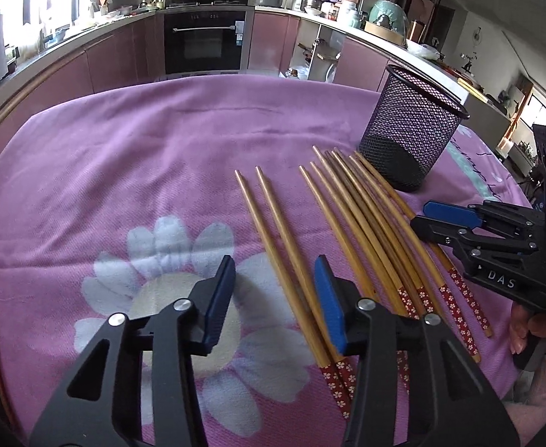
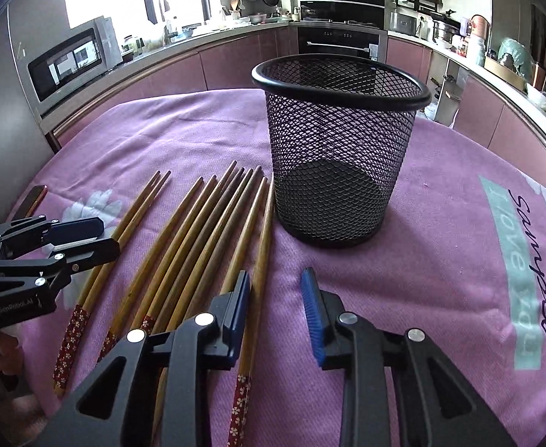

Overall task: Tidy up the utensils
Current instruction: 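Lower the left tool onto a chopstick and close while the right tool grasps another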

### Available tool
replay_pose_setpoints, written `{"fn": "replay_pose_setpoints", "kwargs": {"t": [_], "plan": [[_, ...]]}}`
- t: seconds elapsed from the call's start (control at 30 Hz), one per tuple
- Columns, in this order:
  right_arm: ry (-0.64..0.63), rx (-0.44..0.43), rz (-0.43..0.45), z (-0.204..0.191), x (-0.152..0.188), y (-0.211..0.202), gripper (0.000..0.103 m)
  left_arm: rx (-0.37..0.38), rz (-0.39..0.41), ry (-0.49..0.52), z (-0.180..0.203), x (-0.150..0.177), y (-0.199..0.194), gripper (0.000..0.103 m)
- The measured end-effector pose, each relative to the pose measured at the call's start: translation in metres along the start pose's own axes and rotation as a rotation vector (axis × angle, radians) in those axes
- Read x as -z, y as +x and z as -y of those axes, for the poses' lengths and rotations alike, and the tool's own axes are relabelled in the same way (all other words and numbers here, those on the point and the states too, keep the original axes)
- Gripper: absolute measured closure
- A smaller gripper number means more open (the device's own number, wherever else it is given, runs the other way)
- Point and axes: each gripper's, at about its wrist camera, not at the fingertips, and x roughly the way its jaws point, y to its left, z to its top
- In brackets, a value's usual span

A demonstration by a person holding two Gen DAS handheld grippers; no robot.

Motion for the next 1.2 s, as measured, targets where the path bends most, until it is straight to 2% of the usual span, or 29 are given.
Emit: {"fn": "replay_pose_setpoints", "kwargs": {"t": [0.07, 0.2, 0.37, 0.6, 0.73, 0.97, 1.03, 1.13, 1.2], "plan": [[-0.004, 0.001, 0.003, 0.000, 0.002, 0.001, 0.076, 0.010, -0.006, 0.001, -0.002, -0.001, 0.000, 0.063], [-0.009, 0.005, 0.003, 0.001, -0.001, 0.002, 0.077, 0.045, -0.018, -0.006, -0.005, -0.002, -0.001, 0.075], [-0.002, -0.001, 0.004, 0.000, -0.003, 0.003, 0.077, 0.132, -0.031, -0.038, -0.014, -0.002, -0.002, 0.076], [0.006, -0.009, 0.007, 0.002, -0.004, 0.003, 0.077, 0.141, -0.040, -0.030, -0.018, -0.002, -0.004, 0.078], [0.008, -0.014, 0.008, 0.003, -0.004, 0.003, 0.077, 0.157, -0.048, -0.042, -0.024, 0.000, -0.004, 0.082], [-0.019, 0.003, 0.008, -0.003, -0.006, 0.006, 0.079, 0.122, -0.059, 0.013, -0.015, -0.005, 0.000, 0.082], [-0.021, 0.001, 0.006, -0.005, -0.007, 0.008, 0.082, 0.109, -0.065, 0.024, -0.013, -0.008, 0.003, 0.083], [-0.019, -0.027, 0.002, -0.007, -0.008, 0.009, 0.096, 0.072, -0.062, 0.047, -0.007, -0.009, 0.005, 0.085], [-0.018, -0.029, 0.002, -0.007, -0.008, 0.009, 0.097, 0.050, -0.058, 0.047, -0.004, -0.010, 0.006, 0.089]]}}
